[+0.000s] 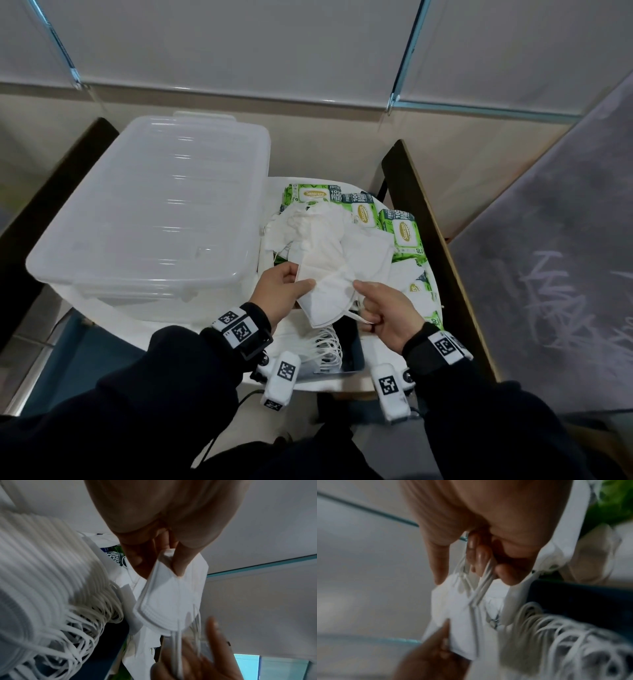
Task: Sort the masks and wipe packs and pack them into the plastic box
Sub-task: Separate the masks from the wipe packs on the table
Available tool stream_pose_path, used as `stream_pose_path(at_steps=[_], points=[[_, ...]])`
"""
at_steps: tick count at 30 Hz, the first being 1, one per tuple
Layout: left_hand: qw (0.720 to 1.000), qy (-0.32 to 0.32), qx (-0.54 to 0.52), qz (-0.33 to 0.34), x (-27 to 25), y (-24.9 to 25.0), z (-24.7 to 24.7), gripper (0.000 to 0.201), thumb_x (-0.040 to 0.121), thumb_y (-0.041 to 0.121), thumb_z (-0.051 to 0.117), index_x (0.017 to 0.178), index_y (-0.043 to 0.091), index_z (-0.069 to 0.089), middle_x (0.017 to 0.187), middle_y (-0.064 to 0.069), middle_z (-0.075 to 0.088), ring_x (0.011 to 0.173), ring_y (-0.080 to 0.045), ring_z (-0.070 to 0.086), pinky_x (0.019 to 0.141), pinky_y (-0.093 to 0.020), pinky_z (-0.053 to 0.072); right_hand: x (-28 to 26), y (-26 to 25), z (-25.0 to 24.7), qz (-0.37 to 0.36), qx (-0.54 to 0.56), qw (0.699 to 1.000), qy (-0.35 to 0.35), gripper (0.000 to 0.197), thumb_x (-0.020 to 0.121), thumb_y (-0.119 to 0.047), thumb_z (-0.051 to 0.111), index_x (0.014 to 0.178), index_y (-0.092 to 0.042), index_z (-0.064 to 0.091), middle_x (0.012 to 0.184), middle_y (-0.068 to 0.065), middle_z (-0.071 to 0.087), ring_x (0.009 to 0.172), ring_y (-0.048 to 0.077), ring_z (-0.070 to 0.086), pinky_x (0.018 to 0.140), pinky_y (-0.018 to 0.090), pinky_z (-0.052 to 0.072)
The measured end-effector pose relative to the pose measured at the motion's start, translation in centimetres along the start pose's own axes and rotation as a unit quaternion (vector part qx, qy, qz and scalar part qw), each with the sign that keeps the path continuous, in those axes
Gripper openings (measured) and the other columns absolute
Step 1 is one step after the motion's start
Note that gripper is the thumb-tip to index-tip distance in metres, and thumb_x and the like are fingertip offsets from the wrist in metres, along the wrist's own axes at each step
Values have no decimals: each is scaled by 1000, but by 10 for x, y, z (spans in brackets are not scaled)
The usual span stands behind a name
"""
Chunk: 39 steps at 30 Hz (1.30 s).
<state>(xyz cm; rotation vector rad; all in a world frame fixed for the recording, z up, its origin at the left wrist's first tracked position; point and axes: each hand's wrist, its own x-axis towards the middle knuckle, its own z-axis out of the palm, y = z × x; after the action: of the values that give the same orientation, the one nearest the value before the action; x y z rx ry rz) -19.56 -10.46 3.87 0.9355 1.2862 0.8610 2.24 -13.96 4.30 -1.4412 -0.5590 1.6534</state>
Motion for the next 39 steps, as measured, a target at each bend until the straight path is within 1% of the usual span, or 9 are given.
stream_pose_path(at_steps=[4, 8, 12, 14, 18, 23, 30, 34, 39], points=[[989, -61, 134, 25, -11, 5, -8, 28, 83, 18, 81, 104, 13, 64, 98, -13, 75, 89, -32, 73, 82, -48, 59, 4, 12, -6, -97, -204, 974, -23, 27, 85, -3, 80, 70, -11, 58, 53, -4, 43, 43, 7, 35, 43, 18, 30], [887, -107, 415, 173, -27, 11, -21, 48, 89, 30, 74, 131, 36, 52, 92, 10, 61, 79, -7, 60, 70, -19, 43, 0, 32, -5, -136, -303, 940, -76, 11, 81, -2, 82, 78, -7, 72, 71, -2, 67, 69, 11, 62, 70, 26, 49], [768, -150, 589, 204, -29, 9, -29, 30, 91, 27, 66, 121, 27, 61, 108, 0, 69, 100, -22, 62, 72, -29, 36, 2, 48, 0, -140, -364, 917, -83, 16, 75, -10, 87, 77, -23, 78, 76, -7, 75, 74, 10, 68, 79, 33, 54], [739, -161, 623, 198, -33, 0, -36, 26, 94, 27, 65, 118, 25, 59, 114, -4, 68, 104, -27, 61, 73, -30, 34, 4, 53, -1, -137, -386, 907, -98, 11, 75, -17, 88, 79, -19, 78, 77, -6, 75, 75, 10, 68, 80, 32, 54], [732, -175, 623, 213, -45, -13, -57, 25, 97, 29, 63, 120, 22, 55, 119, -2, 67, 105, -28, 61, 75, -31, 37, 4, 51, -4, -93, -325, 935, -104, 17, 79, -6, 86, 81, 3, 72, 68, -2, 66, 61, 9, 60, 60, 19, 48], [778, -129, 564, 244, -50, -13, -73, 18, 94, 28, 66, 109, 25, 57, 100, 2, 68, 90, -24, 62, 72, -32, 43, 0, 32, -6, -82, -248, 957, -122, 13, 84, 4, 78, 91, 12, 71, 61, 9, 55, 48, 10, 45, 46, 16, 36], [760, -142, 613, 162, -40, -47, -62, 24, 93, 26, 64, 116, 22, 57, 113, -6, 69, 103, -29, 62, 78, -33, 42, 11, 62, -5, -34, -336, 935, -104, 12, 83, -1, 81, 87, 2, 70, 48, -4, 53, 42, 6, 45, 47, 17, 37], [697, -181, 685, 108, -39, -63, -54, 32, 91, 26, 61, 122, 23, 53, 116, -10, 68, 105, -34, 63, 79, -36, 47, 19, 81, -7, -66, -437, 893, -84, 17, 73, -21, 91, 79, -14, 77, 58, -10, 64, 57, 9, 57, 62, 26, 51], [675, -162, 695, 189, -36, -54, -47, 30, 93, 39, 63, 120, 28, 58, 116, 3, 67, 107, -25, 62, 82, -34, 47, 21, 77, -6, -87, -491, 863, -81, 14, 70, -25, 90, 75, -22, 78, 70, -12, 70, 69, 6, 61, 72, 26, 51]])
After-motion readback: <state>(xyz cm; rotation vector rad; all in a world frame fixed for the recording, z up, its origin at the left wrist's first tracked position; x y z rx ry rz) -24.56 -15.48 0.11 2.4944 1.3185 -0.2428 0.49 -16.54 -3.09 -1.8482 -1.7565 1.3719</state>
